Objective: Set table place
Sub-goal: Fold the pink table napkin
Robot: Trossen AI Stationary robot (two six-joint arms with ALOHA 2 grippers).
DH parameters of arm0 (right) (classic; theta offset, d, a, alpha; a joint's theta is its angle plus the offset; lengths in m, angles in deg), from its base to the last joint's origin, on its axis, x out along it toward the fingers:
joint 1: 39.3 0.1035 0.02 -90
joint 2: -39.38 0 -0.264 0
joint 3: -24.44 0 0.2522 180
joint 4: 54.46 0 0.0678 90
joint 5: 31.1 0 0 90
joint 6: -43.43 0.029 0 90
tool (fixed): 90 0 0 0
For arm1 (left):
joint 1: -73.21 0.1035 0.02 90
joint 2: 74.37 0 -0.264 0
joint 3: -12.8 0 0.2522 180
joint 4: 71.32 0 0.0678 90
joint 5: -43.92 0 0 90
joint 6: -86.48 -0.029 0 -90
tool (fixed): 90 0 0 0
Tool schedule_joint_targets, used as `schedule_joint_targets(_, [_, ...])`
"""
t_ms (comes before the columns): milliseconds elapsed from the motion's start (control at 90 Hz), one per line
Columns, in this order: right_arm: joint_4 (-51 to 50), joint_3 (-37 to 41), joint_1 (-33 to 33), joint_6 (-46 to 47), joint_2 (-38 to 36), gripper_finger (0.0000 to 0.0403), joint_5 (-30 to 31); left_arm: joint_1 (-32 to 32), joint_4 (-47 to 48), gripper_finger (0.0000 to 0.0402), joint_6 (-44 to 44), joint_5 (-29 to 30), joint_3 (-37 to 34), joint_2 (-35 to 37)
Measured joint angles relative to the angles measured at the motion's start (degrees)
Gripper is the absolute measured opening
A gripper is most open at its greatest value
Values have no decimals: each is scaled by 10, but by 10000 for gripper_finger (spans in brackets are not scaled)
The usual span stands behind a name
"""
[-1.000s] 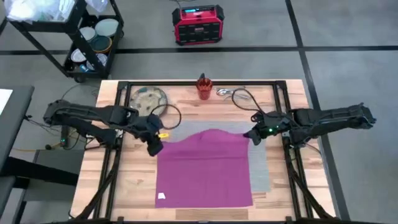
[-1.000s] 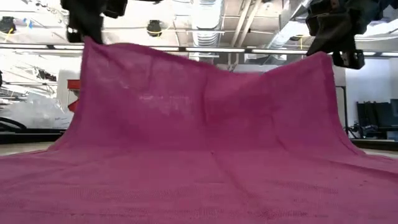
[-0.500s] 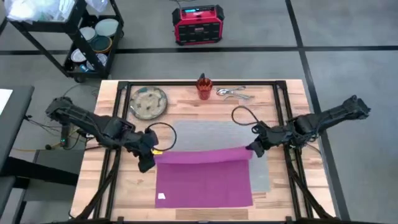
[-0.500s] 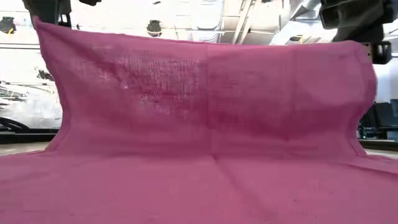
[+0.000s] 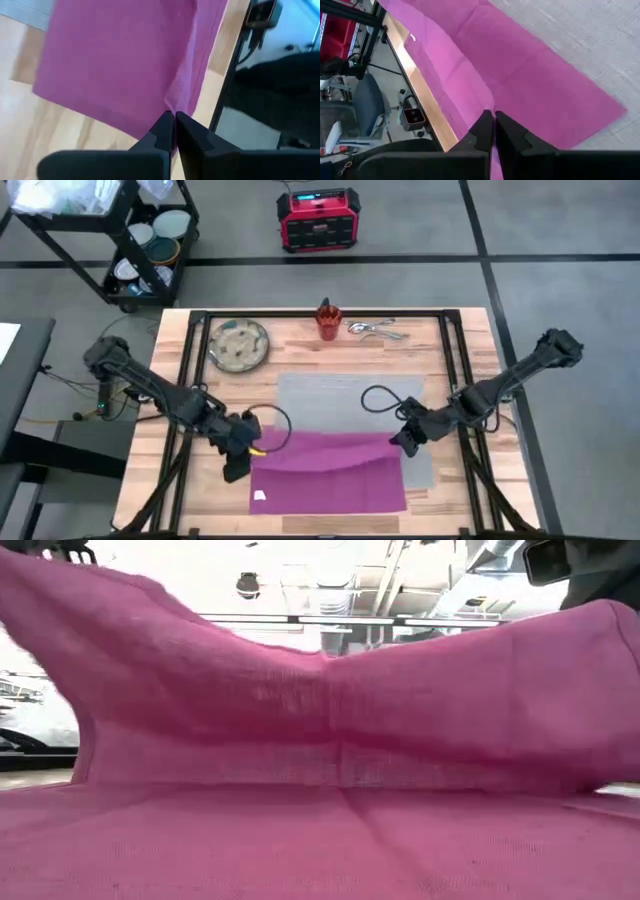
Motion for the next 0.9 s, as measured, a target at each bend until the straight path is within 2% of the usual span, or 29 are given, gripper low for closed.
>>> schedule_joint_targets(300, [-13, 0, 48, 46, 8, 0, 1, -31, -81, 0, -3, -30, 0, -81])
schedule_joint_targets(511, [-16, 0, 64, 55, 23, 0, -1, -32, -77, 0, -17, -48, 0, -125])
schedule_joint_targets(778, [10, 0, 87, 63, 78, 1, -14, -32, -91, 0, -15, -72, -9, -132])
schedule_joint_targets(900, [36, 0, 104, 64, 107, 14, -16, -34, -101, 5, -3, -80, -10, -132])
